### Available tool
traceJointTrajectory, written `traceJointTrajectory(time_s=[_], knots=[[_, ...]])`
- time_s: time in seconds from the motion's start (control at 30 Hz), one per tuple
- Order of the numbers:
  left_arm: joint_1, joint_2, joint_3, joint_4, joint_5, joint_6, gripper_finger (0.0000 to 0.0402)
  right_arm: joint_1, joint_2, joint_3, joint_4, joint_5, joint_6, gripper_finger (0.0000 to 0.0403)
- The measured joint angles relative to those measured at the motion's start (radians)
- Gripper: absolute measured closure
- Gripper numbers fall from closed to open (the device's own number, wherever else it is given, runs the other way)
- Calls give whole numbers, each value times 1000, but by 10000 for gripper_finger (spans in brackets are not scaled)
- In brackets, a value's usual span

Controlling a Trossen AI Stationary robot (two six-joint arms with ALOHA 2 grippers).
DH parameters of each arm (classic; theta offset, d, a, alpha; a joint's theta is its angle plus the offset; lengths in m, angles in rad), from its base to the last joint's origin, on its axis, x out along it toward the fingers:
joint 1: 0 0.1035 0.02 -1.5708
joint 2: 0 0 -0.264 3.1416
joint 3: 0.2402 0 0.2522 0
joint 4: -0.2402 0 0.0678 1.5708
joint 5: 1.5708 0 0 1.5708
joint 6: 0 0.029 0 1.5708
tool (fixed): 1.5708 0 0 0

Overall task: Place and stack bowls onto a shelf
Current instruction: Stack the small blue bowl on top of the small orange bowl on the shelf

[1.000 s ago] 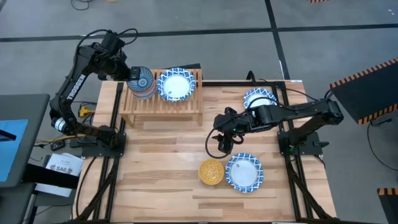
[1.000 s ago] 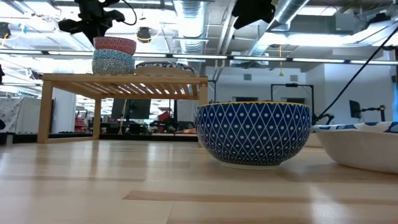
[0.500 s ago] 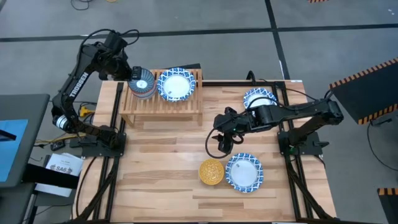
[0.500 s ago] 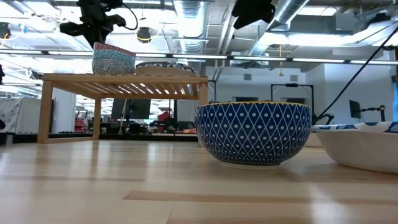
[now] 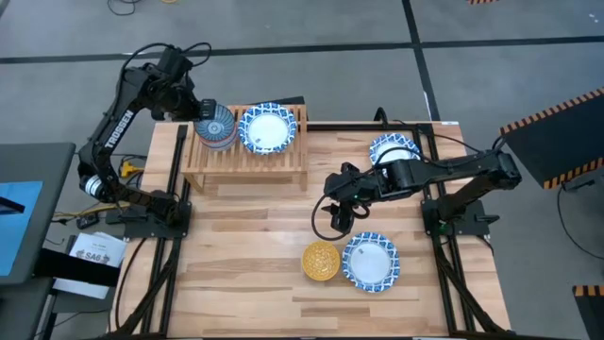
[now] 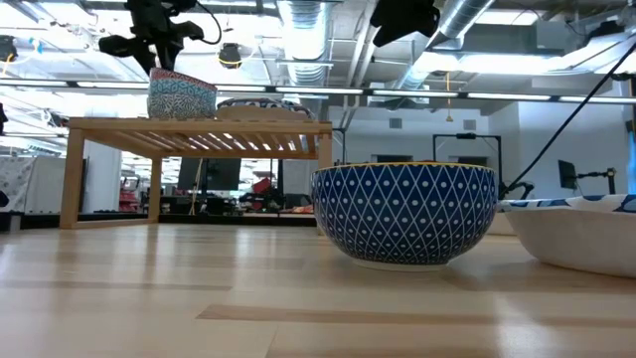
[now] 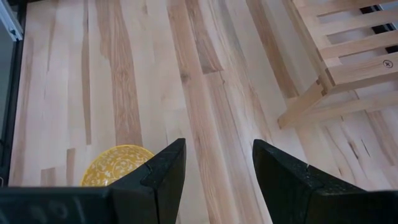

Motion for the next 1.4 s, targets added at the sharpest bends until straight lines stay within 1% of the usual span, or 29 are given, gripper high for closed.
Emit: traceJointTrajectory(time_s=[0.17, 0.33, 0.5, 0.57, 0.67, 0.77, 0.8, 0.83, 0.93, 1.2, 1.4], knots=[[0, -11, 38, 10, 2, 1, 283, 0, 0, 0, 0, 0, 4, 191], [0, -12, 87, 9, 2, 11, 273, 0, 0, 0, 12, 0, 4, 191], [0, -13, 99, 18, -5, 37, 274, -2, 0, 0, 18, 0, 4, 191], [-3, -15, 90, 28, -35, 50, 277, -2, 0, 0, 18, 0, 4, 191], [-24, -27, 67, 62, -99, 60, 306, -2, 0, 0, 19, 0, 4, 191], [-48, -61, 20, 127, -150, 58, 369, -2, 0, 0, 26, 0, 5, 191], [-55, -80, -1, 157, -168, 50, 384, -2, 0, 0, 31, 0, 5, 191], [-65, -100, -22, 183, -185, 42, 391, -2, 0, 0, 37, 0, 5, 191], [-89, -170, -97, 272, -212, 10, 399, -2, 0, 0, 48, 0, 5, 191], [-117, -330, -359, 498, -222, -39, 401, -18, 0, 0, 52, 0, 5, 191], [-167, -408, -476, 642, -308, -35, 401, -18, 0, 0, 52, 0, 5, 191]])
